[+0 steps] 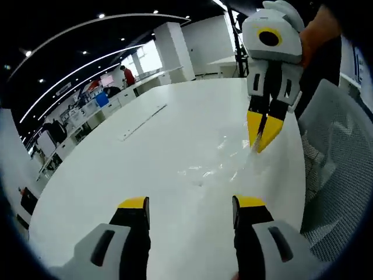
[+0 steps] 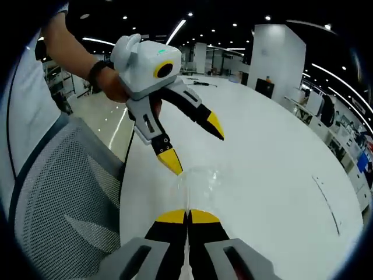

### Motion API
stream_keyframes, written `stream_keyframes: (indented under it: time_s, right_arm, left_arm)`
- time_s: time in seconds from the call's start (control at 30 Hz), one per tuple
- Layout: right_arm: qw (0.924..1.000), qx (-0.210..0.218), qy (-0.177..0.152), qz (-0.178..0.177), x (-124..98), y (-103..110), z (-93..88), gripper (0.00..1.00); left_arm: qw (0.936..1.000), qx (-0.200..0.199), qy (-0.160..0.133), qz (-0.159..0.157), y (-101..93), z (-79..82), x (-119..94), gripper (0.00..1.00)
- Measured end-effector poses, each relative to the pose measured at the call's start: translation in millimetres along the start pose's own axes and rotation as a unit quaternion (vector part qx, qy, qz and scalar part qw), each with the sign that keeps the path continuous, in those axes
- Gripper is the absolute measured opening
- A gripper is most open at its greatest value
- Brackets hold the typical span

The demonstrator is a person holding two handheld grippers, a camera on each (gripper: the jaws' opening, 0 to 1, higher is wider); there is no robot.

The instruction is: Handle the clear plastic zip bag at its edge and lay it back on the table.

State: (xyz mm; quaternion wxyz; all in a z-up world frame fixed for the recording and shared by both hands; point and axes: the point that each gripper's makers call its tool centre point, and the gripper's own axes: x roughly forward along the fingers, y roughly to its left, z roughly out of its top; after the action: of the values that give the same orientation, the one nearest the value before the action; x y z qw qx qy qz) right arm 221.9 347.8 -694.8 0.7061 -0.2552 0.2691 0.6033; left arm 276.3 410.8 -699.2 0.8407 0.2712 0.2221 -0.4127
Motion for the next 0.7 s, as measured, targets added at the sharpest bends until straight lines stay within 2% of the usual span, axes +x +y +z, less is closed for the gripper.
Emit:
stream_keyframes:
  time_s: [0.23,0.7]
  right_arm:
    - [0.9998,-0.005,-0.003,0.02,-4.1,8.5,4.1,0.0]
    - [0.9987,-0.002,-0.007,0.05,-9.7,18.0,4.0,0.0]
  left_arm:
    - [0.9995,0.028,0.002,-0.012,-1.4,-4.9,7.2,0.52]
    - [0.9945,0.101,-0.003,-0.027,-9.5,2.8,15.8,0.41]
